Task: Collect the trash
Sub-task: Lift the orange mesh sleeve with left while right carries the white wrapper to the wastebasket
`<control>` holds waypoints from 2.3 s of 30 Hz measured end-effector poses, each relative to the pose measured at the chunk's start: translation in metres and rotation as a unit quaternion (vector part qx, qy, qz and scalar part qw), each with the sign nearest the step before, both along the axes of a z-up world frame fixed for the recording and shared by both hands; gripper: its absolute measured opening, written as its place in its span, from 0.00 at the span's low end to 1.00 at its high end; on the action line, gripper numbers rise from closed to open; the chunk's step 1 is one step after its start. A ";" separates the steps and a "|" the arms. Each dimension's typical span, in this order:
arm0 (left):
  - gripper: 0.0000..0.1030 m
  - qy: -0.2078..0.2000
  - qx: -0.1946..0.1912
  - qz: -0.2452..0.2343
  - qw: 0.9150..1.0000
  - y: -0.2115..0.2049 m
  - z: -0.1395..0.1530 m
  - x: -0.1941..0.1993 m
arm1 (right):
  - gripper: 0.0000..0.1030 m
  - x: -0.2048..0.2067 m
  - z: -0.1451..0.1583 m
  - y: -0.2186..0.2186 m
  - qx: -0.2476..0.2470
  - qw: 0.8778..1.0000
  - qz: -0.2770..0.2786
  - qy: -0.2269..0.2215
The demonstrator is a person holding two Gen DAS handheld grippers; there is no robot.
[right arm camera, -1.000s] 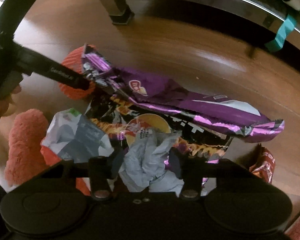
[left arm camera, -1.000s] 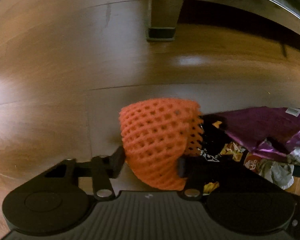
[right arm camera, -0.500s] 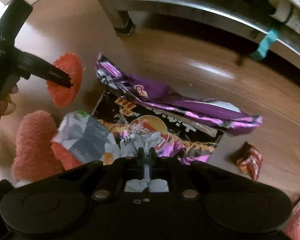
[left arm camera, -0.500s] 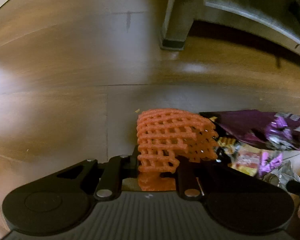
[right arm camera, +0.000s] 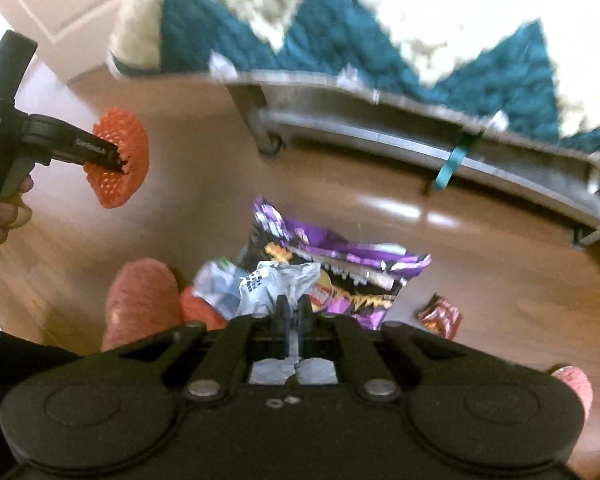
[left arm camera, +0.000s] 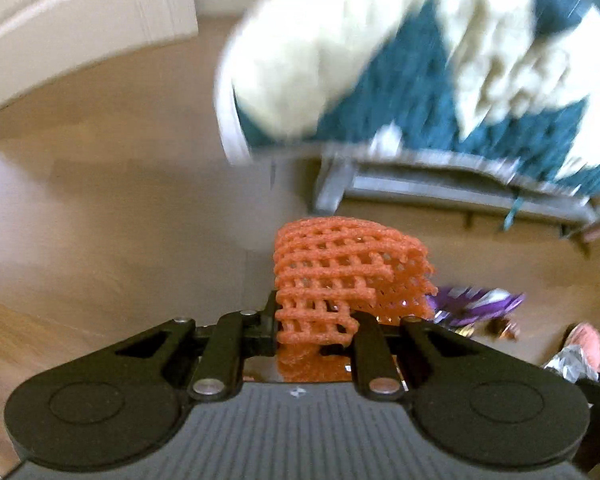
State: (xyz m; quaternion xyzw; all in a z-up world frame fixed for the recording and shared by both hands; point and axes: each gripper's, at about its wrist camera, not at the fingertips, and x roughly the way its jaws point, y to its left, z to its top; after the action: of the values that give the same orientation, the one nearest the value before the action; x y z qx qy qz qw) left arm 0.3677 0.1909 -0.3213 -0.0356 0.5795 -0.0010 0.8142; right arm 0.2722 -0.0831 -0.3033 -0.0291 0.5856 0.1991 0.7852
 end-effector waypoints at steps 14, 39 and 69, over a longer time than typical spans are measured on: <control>0.15 -0.131 0.009 -0.003 0.991 -0.009 0.194 -0.051 | 0.03 -0.034 0.181 -0.017 0.054 0.986 -0.013 -0.158; 0.15 -0.292 0.039 -0.059 0.954 -0.122 0.422 -0.059 | 0.03 -0.017 0.402 -0.048 0.072 0.924 -0.021 -0.376; 0.16 -0.212 0.050 -0.044 0.975 -0.186 0.398 0.166 | 0.03 0.197 0.388 -0.040 0.062 0.931 -0.041 -0.358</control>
State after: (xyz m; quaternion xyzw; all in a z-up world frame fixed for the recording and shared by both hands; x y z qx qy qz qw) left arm 0.5341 0.0046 0.0766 0.0317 0.3944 -0.0150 0.9183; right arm 0.4692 -0.1231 0.0849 -0.0253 0.2527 0.1790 0.9505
